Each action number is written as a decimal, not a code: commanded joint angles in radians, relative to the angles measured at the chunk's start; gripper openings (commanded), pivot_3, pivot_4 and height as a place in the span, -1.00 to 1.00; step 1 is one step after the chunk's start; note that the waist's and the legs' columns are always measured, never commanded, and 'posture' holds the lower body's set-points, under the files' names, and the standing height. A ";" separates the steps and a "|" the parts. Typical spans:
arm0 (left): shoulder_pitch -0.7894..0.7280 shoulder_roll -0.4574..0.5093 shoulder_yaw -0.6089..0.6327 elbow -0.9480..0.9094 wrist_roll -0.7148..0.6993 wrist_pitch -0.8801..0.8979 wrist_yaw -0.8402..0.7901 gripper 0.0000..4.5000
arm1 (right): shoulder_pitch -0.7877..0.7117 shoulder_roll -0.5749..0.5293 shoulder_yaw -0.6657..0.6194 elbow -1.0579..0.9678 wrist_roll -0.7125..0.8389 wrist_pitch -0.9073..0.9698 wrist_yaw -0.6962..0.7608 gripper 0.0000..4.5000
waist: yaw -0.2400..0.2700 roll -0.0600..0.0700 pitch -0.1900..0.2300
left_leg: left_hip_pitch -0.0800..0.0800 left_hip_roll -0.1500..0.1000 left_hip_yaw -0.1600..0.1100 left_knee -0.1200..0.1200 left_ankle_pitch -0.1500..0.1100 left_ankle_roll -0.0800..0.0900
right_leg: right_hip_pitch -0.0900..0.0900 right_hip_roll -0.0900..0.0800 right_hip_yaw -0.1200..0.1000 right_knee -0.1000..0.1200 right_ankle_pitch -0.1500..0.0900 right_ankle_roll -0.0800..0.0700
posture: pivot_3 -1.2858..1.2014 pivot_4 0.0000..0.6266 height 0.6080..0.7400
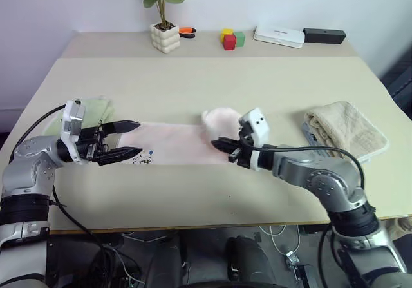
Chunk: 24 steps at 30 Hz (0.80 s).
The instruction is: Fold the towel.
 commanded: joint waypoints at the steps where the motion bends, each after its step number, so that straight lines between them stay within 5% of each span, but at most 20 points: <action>1: 0.019 0.016 0.042 -0.056 -0.023 0.003 0.017 1.00 | -0.011 0.026 0.008 -0.006 -0.052 -0.001 0.036 -0.99 | 0.001 0.000 0.000 | 0.000 0.000 0.000 0.000 0.000 0.000 | 0.000 0.000 0.000 0.000 0.000 0.000 | 0.03 -0.52 0.92; 17: 0.025 0.002 0.032 -0.086 -0.034 0.026 0.039 1.00 | -0.011 0.138 0.090 0.006 -0.270 -0.016 0.104 -0.99 | -0.001 0.000 0.000 | 0.000 0.000 0.001 0.000 0.000 0.000 | -0.001 0.000 0.000 0.001 0.000 0.000 | 0.03 -0.52 0.92; 20: 0.009 -0.001 0.023 -0.079 -0.031 0.030 0.039 1.00 | -0.002 0.167 0.086 0.008 -0.277 0.001 0.106 -0.65 | -0.001 0.000 0.000 | 0.000 0.000 0.001 0.000 0.000 0.000 | -0.001 0.000 0.000 0.001 0.000 0.000 | 0.03 -0.52 0.92; 24: -0.010 -0.009 0.010 -0.078 -0.034 0.039 0.036 1.00 | -0.005 0.138 0.101 -0.044 -0.273 0.016 0.172 0.22 | 0.000 0.000 0.000 | 0.000 0.000 0.001 0.000 0.000 0.000 | -0.001 0.000 0.000 0.001 0.000 0.000 | 0.03 -0.52 0.92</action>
